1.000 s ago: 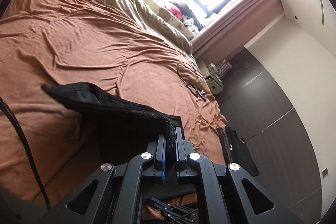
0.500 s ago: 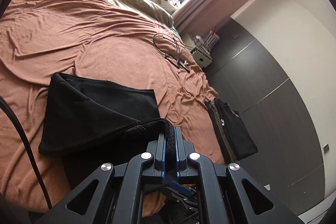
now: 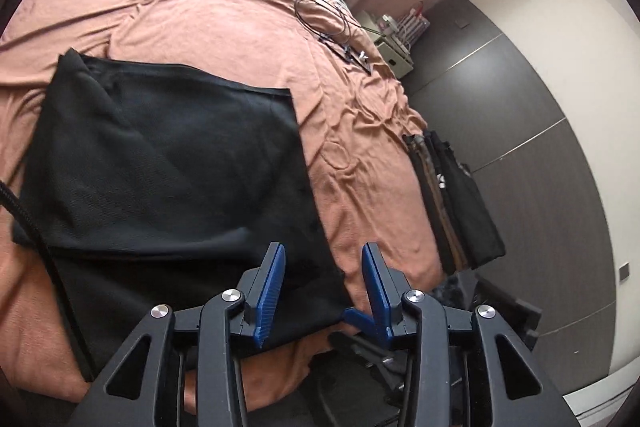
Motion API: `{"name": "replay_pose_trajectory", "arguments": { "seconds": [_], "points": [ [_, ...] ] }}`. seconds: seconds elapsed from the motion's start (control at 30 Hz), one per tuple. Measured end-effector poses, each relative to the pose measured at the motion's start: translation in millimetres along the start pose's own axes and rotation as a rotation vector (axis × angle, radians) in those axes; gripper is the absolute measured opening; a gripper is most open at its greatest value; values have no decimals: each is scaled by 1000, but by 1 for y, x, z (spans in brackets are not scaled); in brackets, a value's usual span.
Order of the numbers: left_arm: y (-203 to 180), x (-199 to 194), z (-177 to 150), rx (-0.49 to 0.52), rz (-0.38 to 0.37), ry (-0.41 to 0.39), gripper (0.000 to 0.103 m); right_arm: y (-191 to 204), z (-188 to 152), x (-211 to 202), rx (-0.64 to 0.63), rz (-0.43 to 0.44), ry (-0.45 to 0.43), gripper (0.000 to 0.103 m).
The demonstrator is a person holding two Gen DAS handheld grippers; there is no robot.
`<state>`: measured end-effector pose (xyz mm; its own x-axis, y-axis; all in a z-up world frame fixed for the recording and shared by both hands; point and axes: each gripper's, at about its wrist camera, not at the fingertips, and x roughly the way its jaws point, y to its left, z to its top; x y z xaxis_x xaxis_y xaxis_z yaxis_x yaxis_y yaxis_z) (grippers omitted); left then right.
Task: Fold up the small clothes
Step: 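Lay the folded shirt down and open both grippers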
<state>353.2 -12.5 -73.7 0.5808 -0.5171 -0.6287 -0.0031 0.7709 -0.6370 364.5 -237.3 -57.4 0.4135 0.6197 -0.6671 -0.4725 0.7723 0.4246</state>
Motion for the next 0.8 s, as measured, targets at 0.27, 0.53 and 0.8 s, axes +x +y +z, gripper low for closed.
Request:
{"name": "replay_pose_trajectory", "arguments": {
  "seconds": [0.27,0.53,0.8],
  "points": [
    [43,-33,-5,-15,71,-27,43,-9,9,14,32,6,14,46],
    [85,-46,-13,-50,137,-18,43,-11,21,26,36,-33,26,46],
    [108,-46,-27,-39,207,37,43,22,38,39,-184,-156,98,46]
  ]
}}
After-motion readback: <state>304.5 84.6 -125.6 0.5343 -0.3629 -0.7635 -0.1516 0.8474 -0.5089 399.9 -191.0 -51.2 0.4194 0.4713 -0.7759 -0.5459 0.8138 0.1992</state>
